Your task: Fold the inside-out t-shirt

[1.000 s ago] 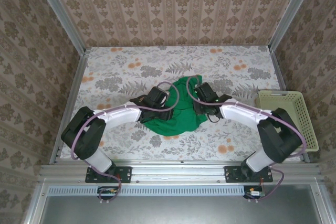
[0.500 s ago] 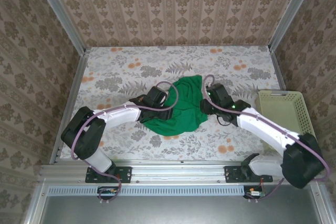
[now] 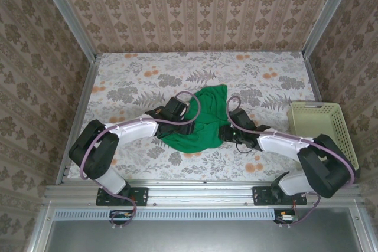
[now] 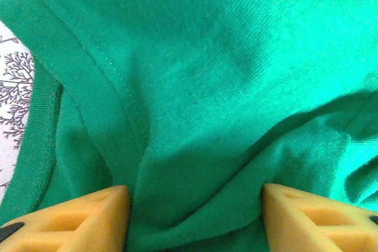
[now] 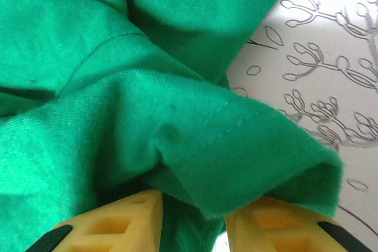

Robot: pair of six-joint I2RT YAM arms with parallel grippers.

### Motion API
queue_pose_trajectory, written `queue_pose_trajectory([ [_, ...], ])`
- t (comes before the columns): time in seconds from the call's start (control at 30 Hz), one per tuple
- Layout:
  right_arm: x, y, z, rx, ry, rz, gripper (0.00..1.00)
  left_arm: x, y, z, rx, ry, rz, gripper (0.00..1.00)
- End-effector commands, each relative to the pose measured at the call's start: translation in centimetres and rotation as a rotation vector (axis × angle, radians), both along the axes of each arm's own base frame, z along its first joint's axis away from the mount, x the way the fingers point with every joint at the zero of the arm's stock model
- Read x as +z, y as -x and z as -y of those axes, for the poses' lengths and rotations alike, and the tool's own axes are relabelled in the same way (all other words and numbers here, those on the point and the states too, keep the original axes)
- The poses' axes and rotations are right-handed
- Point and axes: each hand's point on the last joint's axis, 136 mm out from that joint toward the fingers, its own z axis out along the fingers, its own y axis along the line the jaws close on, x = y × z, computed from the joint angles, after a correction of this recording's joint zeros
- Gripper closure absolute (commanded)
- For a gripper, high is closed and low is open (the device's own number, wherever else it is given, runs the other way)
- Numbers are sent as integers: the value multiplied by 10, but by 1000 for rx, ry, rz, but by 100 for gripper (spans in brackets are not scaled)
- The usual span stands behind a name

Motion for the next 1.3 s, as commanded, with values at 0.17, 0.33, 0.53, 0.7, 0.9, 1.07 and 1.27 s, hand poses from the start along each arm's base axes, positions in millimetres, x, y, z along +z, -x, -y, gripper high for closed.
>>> queue_pose_trajectory([
  [0.17, 19, -42, -15, -5, 3, 82, 69, -1, 7, -4, 9, 3, -20, 39],
  [0.33, 19, -45, -6, 1, 82, 88, 75, -2, 6, -8, 20, 0, -14, 39],
  [0.53, 28, -39, 5, 11, 132, 106, 94, -3, 5, -10, 30, -14, -9, 39],
  [0.7, 44, -25, 15, 5, 132, 128, 100, 1, 1, -11, 44, -20, 4, 38],
  [0.9, 55, 3, 42, -32, 172, 122, 100, 22, -5, -19, 102, 22, 48, 35],
  [1.07, 54, 26, 69, -99, 217, 107, 100, 46, -10, -26, 142, 157, 18, 28],
  [1.27, 54, 35, 78, -158, 173, 139, 100, 42, -12, -31, 135, 136, -19, 29],
])
